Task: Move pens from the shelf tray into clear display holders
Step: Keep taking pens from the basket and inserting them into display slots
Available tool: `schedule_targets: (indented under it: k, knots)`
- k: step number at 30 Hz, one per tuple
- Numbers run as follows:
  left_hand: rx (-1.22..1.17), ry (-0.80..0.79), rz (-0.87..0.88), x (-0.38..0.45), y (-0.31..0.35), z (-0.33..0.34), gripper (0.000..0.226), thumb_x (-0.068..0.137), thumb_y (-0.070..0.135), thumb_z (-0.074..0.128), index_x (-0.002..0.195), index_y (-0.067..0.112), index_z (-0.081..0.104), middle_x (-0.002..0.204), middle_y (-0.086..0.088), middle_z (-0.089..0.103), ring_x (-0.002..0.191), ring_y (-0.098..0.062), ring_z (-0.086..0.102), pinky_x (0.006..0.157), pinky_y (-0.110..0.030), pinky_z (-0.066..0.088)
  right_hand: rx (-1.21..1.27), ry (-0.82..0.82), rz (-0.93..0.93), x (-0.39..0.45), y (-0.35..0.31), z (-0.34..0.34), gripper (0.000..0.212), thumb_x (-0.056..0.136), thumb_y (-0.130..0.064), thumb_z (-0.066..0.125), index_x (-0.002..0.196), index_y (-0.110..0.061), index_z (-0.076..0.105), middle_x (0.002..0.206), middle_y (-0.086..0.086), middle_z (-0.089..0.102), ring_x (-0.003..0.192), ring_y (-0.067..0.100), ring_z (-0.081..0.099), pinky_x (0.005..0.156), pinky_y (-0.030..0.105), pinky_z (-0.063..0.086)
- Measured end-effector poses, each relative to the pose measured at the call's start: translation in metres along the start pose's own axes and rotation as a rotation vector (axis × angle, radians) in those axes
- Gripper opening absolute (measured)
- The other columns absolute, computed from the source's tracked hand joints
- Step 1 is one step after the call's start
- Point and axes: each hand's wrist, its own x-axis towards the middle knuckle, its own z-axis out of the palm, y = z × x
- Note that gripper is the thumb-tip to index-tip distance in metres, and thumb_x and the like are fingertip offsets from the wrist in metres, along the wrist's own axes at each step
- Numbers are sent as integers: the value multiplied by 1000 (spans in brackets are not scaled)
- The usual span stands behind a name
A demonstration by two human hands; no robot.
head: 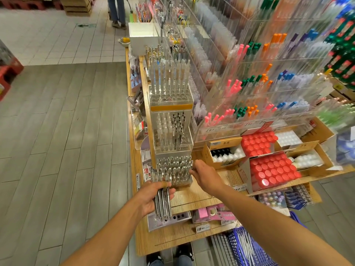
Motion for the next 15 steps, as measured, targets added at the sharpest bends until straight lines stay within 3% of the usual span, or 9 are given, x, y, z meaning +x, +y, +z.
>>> schedule_targets:
  k: [3, 5, 11, 15]
  knots:
    - [-4, -3, -2, 0, -1, 1, 48, 68, -5, 73, 112, -15, 57, 88, -33, 71, 71, -32, 73, 54, -34, 61, -103, -51, -59, -2, 2, 1, 20, 103, -36, 39, 89, -24, 31, 90, -7, 44, 70, 22, 54, 61, 38, 46]
    - [-9, -5, -3, 1, -1, 2, 45, 70, -5, 72, 112, -15, 57, 89, -34, 70, 71, -32, 73, 54, -34, 61, -131, -55, -80, -3, 4, 3, 20, 103, -35, 40, 90, -25, 30, 92, -7, 45, 67, 20, 53, 57, 34, 42]
    - [4, 1, -11, 3, -2, 5, 30, 80, -8, 69, 107, -15, 61, 93, -33, 71, 73, -31, 74, 55, -35, 62, -82, 19, 14, -4, 4, 2, 21, 100, -39, 48, 97, -19, 43, 84, -2, 58, 73, 20, 56, 66, 38, 51]
    - [9, -7, -12, 3, -3, 9, 38, 71, -6, 73, 106, -15, 61, 93, -33, 71, 73, -31, 74, 59, -37, 63, -18, -24, 100, -1, 3, 1, 28, 95, -38, 59, 111, -17, 48, 88, 1, 67, 81, 21, 60, 73, 35, 50]
